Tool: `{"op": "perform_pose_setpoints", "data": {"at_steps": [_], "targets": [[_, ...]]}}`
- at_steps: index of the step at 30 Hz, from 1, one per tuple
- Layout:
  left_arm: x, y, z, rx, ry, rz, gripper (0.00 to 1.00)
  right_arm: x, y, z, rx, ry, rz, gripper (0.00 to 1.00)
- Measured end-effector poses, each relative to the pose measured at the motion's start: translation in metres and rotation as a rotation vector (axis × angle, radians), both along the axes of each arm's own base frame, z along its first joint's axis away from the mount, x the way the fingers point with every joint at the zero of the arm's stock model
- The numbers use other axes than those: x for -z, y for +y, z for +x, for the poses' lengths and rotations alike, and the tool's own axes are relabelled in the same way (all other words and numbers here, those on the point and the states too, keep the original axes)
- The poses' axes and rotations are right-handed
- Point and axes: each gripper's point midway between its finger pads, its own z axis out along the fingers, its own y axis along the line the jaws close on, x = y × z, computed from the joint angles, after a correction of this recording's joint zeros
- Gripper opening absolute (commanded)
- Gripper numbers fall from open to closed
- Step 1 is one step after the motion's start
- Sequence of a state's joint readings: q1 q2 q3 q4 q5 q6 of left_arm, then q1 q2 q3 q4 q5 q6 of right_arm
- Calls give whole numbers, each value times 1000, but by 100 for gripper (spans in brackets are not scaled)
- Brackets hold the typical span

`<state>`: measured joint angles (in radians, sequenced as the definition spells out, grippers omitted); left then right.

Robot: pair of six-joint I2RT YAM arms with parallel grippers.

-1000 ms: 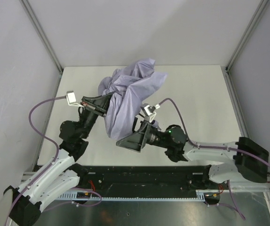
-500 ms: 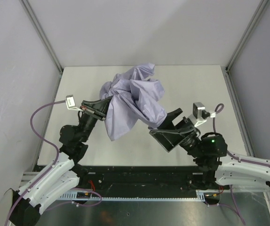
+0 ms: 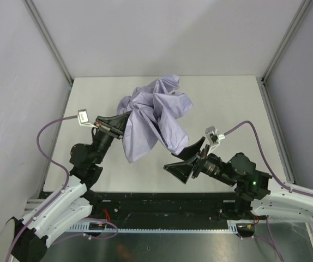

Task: Put away the umbrella

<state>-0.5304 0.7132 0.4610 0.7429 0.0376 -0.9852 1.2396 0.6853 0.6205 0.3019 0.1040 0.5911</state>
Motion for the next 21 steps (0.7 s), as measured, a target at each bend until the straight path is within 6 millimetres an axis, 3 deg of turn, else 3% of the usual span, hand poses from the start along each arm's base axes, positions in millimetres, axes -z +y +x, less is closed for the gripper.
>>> {"op": "perform_pose_setpoints", "data": {"at_steps": [3,6,9,14,17,21], "targets": [[0,-1,0,5,0,3,0,24,-11,2,30,-3,-149,99],[1,-1,0,12,-3,12,0,25,-30,9,94,-39,-277,99],[3,1,6,13,7,21,0,-5,-52,14,154,-132,-352,98],[12,2,15,11,30,49,0,-62,-72,17,203,-296,-372,93],[11,-2,12,34,17,66,0,-80,-66,23,222,-371,-398,81],[5,-6,8,67,-2,77,0,-69,-30,30,179,-417,-474,59]]}}
